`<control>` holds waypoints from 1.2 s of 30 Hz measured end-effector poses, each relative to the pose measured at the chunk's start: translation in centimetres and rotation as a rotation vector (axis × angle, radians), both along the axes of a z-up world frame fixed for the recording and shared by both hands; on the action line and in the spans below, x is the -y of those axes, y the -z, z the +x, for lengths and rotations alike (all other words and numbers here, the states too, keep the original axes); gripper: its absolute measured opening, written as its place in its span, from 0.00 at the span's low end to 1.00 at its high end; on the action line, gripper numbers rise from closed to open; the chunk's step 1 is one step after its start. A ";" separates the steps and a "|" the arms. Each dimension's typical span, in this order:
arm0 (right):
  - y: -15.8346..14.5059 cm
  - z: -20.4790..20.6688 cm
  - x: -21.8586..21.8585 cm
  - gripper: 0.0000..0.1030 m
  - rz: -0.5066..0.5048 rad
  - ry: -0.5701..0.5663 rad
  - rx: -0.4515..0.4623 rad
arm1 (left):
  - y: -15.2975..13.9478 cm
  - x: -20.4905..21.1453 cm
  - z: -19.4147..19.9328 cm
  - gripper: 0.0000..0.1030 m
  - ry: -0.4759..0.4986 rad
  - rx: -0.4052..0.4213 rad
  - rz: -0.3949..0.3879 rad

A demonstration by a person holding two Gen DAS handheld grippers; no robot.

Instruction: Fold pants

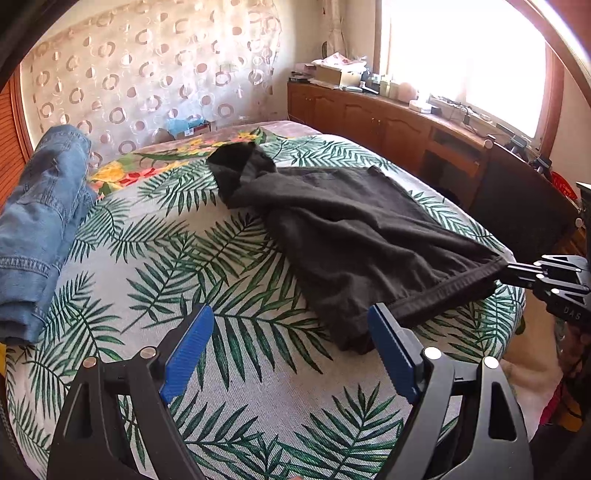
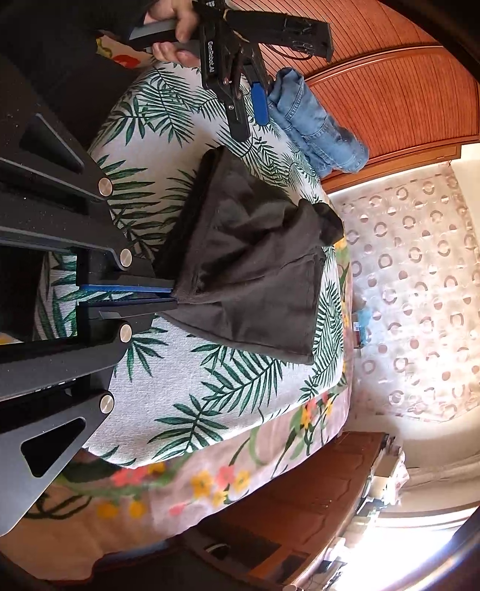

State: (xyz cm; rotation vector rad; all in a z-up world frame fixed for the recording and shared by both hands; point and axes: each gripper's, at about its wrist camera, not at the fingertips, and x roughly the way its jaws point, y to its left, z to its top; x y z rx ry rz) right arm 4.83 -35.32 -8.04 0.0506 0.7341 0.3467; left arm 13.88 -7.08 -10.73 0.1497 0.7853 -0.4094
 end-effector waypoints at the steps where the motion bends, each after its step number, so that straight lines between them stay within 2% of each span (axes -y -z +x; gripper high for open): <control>1: 0.1 0.3 0.0 0.02 -0.005 0.001 -0.002 | 0.2 -0.1 0.1 0.83 -0.003 -0.004 -0.002; 12: -2.0 0.5 0.9 0.04 -0.019 0.039 0.061 | 0.5 -1.0 0.7 0.83 -0.043 0.006 -0.003; 17: -2.7 3.3 -0.6 0.12 -0.024 0.005 0.109 | 0.2 -1.2 1.9 0.83 -0.051 0.018 0.009; 19: -3.0 4.7 -1.3 0.19 -0.022 -0.014 0.128 | 0.0 -1.2 2.4 0.83 -0.049 0.021 0.010; 21: -3.3 5.9 -2.0 0.33 -0.025 -0.026 0.153 | -0.1 -1.0 3.0 0.83 -0.046 0.023 0.009; 22: -3.3 6.5 -2.2 0.34 -0.021 -0.030 0.162 | -0.2 -0.9 3.4 0.83 -0.044 0.022 0.010; 30: -2.9 12.1 -3.6 0.35 0.033 -0.099 0.137 | -0.3 0.3 5.0 0.83 -0.024 0.021 0.018; 36: -2.8 17.2 -4.8 0.35 -0.007 -0.133 0.086 | -0.1 0.5 6.3 0.83 -0.035 0.012 0.016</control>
